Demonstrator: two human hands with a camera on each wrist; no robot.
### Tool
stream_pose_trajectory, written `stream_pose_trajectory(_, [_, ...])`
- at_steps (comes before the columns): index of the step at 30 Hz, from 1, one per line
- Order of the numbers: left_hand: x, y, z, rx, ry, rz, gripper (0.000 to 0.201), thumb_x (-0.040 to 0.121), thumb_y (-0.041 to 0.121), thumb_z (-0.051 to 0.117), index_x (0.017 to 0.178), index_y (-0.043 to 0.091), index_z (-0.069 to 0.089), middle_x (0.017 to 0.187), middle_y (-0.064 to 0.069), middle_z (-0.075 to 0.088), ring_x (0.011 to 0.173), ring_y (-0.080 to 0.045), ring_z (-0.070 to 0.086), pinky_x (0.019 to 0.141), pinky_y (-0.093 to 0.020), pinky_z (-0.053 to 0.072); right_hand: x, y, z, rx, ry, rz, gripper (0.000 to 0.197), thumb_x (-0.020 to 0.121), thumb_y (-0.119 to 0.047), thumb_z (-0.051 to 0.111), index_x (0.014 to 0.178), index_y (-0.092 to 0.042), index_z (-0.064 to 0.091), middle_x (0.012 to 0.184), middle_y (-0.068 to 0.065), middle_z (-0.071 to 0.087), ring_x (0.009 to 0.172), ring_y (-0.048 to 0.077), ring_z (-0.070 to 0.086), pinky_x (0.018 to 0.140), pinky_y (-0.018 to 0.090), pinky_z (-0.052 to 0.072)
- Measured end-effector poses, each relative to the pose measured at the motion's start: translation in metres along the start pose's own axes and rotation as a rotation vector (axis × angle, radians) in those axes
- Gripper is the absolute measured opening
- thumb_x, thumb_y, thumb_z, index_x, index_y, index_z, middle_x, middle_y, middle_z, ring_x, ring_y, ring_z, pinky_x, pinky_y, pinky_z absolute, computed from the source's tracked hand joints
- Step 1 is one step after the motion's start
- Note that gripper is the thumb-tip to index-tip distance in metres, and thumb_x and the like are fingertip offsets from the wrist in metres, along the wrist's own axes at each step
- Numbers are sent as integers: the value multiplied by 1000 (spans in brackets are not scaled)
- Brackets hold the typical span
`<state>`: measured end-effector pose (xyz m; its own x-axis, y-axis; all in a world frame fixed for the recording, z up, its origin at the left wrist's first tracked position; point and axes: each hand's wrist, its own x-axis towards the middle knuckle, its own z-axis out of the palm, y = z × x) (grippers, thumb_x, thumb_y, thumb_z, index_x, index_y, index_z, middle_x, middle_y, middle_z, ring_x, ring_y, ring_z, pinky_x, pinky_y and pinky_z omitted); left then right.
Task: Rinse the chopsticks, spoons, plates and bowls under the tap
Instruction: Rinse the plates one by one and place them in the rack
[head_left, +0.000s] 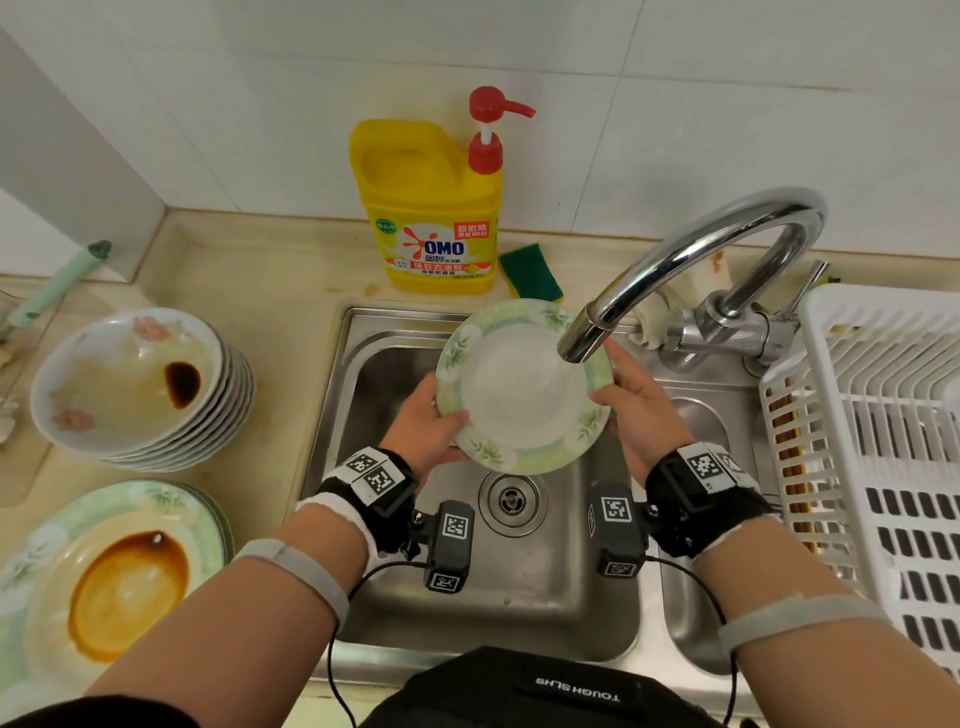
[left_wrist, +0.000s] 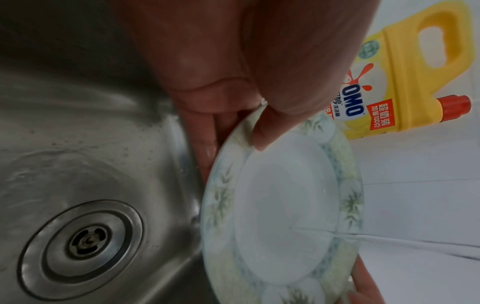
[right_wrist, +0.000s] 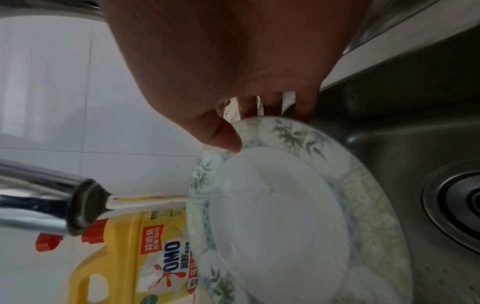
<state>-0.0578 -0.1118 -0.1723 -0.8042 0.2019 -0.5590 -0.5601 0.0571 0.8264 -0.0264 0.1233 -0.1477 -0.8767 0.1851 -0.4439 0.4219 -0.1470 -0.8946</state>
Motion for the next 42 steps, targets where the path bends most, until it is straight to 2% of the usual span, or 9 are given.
stream_pose_trajectory(5, [-3, 13, -9, 22, 18, 74, 49, 95, -6, 53, 129, 29, 62, 116, -4, 71, 105, -24, 70, 71, -40, 63, 2, 7, 0, 57, 0, 103, 65, 94, 12, 40, 121, -42, 63, 105, -11, 77, 100, 14, 71, 76, 32, 58])
stream_pose_trajectory(9, [-6, 22, -16, 19, 18, 88, 47, 95, -4, 54, 129, 26, 67, 110, -6, 76, 95, -23, 74, 69, -42, 62, 4, 12, 4, 70, 14, 206, 64, 95, 8, 42, 126, -44, 61, 112, -5, 74, 113, 25, 66, 78, 39, 56])
stream_pose_trajectory(14, [-9, 34, -19, -5, -2, 125, 35, 95, 2, 58, 119, 22, 74, 101, -1, 77, 86, -16, 72, 60, -34, 59, 2, 14, 14, 119, -13, 315, 56, 97, 10, 41, 109, -41, 62, 111, 6, 73, 97, 25, 69, 80, 44, 59])
stream_pose_trajectory(20, [-4, 34, -20, -83, 51, 73, 18, 100, 22, 58, 102, 16, 75, 86, -2, 73, 79, -19, 68, 60, -33, 57, -4, 17, 15, 66, -12, 379, 44, 101, 2, 43, 131, -25, 60, 111, 12, 74, 81, 24, 74, 58, 33, 61])
stream_pose_trajectory(26, [2, 25, -18, -186, 53, -42, 31, 103, 27, 52, 122, 8, 66, 106, -16, 69, 82, -24, 69, 68, -37, 61, -8, 12, 6, 68, 19, 367, 39, 99, 2, 43, 133, -12, 59, 91, 12, 71, 56, 16, 70, 50, 29, 59])
stream_pose_trajectory(33, [3, 16, -13, -248, 7, -142, 34, 104, 16, 39, 128, -1, 55, 106, -24, 73, 79, -32, 75, 67, -36, 64, -8, -13, -1, 13, 84, 326, 27, 97, -1, 44, 117, 7, 60, 71, 19, 73, 51, 22, 70, 43, 24, 55])
stream_pose_trajectory(36, [2, 11, -9, -224, -38, -175, 33, 104, 11, 35, 128, -2, 53, 110, -27, 72, 86, -38, 75, 63, -33, 62, -7, -25, -3, -25, 114, 268, 22, 96, -2, 46, 110, 5, 62, 68, 20, 72, 50, 22, 70, 42, 24, 55])
stream_pose_trajectory(39, [3, 5, -4, -193, -57, -197, 31, 105, 8, 38, 128, -1, 55, 112, -21, 71, 88, -31, 75, 64, -32, 62, -10, -34, -3, -157, 136, 179, 19, 96, -4, 48, 105, -1, 65, 66, 16, 71, 52, 24, 70, 48, 28, 57])
stream_pose_trajectory(42, [5, -3, 1, -102, -78, -210, 29, 105, 6, 43, 130, 2, 58, 120, -18, 70, 97, -24, 72, 70, -34, 63, -10, -39, -5, -316, 148, 67, 23, 98, -12, 50, 107, -6, 69, 82, 17, 73, 56, 25, 72, 55, 35, 60])
